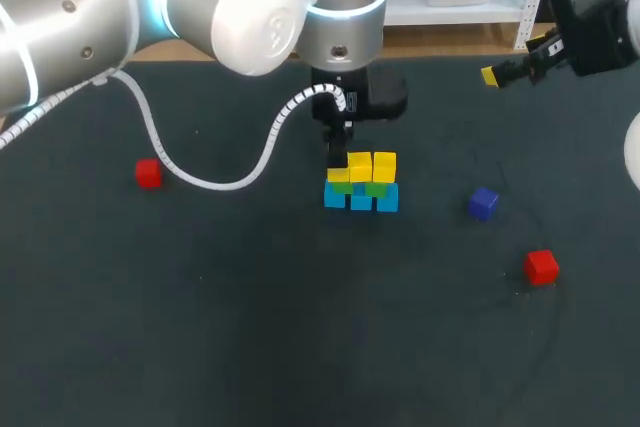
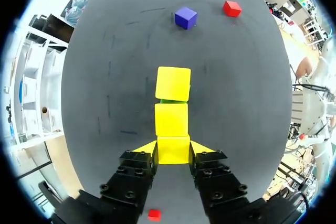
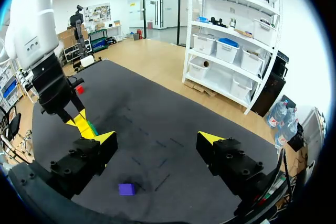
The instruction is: Place the blue cubes, place green cubes on the blue cubes, place the yellow cubes on the green cubes, then place the red cubes on the yellow cubes, and place purple cube on the red cubes.
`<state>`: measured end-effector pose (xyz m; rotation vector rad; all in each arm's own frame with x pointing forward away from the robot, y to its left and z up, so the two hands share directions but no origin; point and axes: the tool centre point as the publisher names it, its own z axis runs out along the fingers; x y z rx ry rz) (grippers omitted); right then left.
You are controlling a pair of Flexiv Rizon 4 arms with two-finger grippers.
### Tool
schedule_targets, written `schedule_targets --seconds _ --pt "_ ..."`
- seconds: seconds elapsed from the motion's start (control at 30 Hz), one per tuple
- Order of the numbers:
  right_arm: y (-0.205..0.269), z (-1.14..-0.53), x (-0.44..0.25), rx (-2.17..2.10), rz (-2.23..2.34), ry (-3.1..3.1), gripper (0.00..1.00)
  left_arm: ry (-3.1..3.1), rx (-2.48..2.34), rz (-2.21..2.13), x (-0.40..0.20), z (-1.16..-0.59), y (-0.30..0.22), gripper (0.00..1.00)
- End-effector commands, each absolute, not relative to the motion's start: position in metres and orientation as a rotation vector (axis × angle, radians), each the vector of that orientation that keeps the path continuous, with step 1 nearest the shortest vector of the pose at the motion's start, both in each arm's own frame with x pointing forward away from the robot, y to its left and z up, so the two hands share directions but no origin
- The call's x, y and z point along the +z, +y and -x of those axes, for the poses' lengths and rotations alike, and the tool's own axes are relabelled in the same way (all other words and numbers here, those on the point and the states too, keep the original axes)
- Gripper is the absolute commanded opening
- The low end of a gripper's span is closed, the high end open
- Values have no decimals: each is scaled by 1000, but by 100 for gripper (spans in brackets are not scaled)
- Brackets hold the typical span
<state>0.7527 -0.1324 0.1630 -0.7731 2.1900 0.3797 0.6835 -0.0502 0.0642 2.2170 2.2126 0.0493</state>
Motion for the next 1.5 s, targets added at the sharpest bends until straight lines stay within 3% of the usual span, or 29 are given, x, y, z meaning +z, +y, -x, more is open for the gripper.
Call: schedule_targets --seconds 0.03,0.47,0.57,0.67,1.1,1.2,1.23,1.27,1.3,1.5 --pt "-132 -752 163 376 771 2191 100 2216 48 -2217 63 -684 -51 0" --pt "-132 -752 163 376 771 2191 100 2219 49 -2216 62 -685 -51 6" --pt "-132 -752 163 376 771 2191 100 2220 47 -2219 62 -684 -51 12" --pt "-132 -752 163 376 771 2191 100 2222 47 -2220 62 -684 -51 31" --pt "-132 -752 163 376 771 2191 100 2220 49 -2221 62 -684 -51 34" --pt "-132 -752 163 376 771 2191 100 2219 28 -2230 62 -683 -51 43" --pt "-132 -752 163 376 771 2191 100 2219 27 -2230 62 -683 -51 62" --pt "-132 -752 163 376 771 2191 100 2217 29 -2228 63 -683 -51 95" --pt "-132 -752 163 376 771 2191 100 2216 29 -2227 63 -683 -51 100" --pt "-132 -752 163 376 771 2191 100 2220 24 -2217 63 -683 -51 100"
